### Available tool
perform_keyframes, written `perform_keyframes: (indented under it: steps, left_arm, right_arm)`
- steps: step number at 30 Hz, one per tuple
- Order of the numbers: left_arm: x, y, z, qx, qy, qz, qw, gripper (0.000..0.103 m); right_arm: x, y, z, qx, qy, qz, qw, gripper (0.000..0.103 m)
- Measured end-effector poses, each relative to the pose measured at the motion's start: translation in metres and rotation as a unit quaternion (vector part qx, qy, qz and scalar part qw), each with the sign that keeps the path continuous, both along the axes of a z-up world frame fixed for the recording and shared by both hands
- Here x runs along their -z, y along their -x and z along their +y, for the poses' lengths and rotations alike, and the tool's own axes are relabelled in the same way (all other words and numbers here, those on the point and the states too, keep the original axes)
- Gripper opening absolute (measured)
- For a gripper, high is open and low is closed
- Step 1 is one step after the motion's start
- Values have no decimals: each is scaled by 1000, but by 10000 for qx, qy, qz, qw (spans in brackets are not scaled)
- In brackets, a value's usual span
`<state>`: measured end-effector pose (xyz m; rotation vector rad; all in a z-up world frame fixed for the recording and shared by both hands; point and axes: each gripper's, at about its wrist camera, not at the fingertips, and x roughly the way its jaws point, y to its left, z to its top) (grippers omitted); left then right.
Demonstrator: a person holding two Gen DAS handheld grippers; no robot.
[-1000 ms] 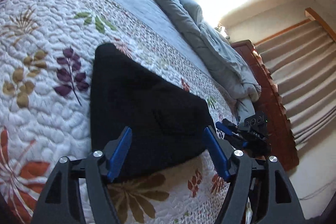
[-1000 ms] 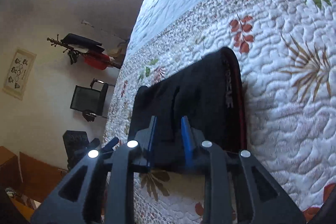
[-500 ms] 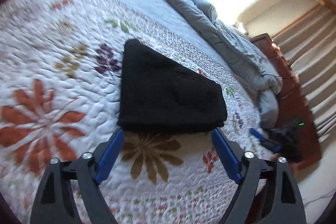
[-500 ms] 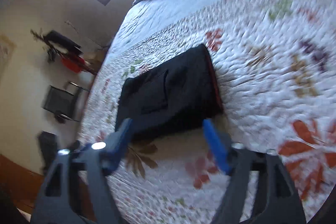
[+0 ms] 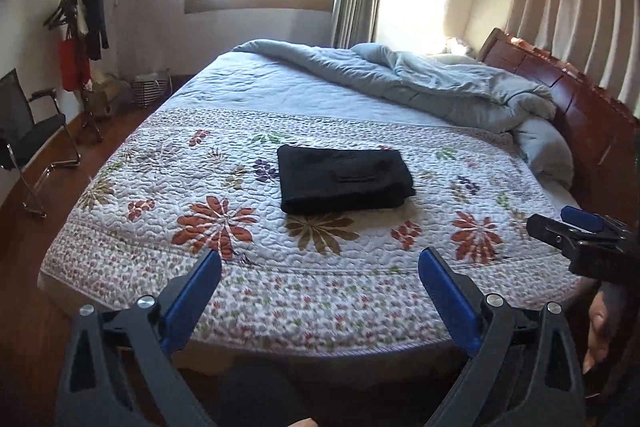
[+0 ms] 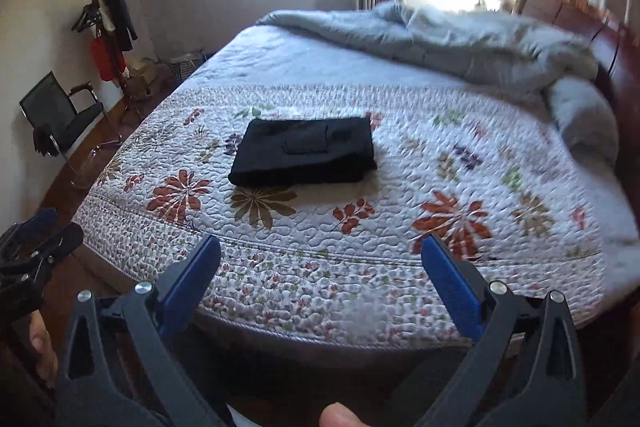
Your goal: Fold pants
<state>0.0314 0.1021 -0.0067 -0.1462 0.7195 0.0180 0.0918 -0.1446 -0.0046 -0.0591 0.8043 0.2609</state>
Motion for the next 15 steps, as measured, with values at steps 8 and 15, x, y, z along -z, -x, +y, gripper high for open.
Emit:
perform_keyframes:
  steps: [8,15]
  left_arm:
    - [-32,75,-29,28,273,-344,9990,99]
    - [-37,104,-43,-12,222,-361,9991,99]
  right_arm:
    - [-43,84,-6,80,12,-681,9976,100]
    - [-53,121,-12,109,110,-968,9952,100]
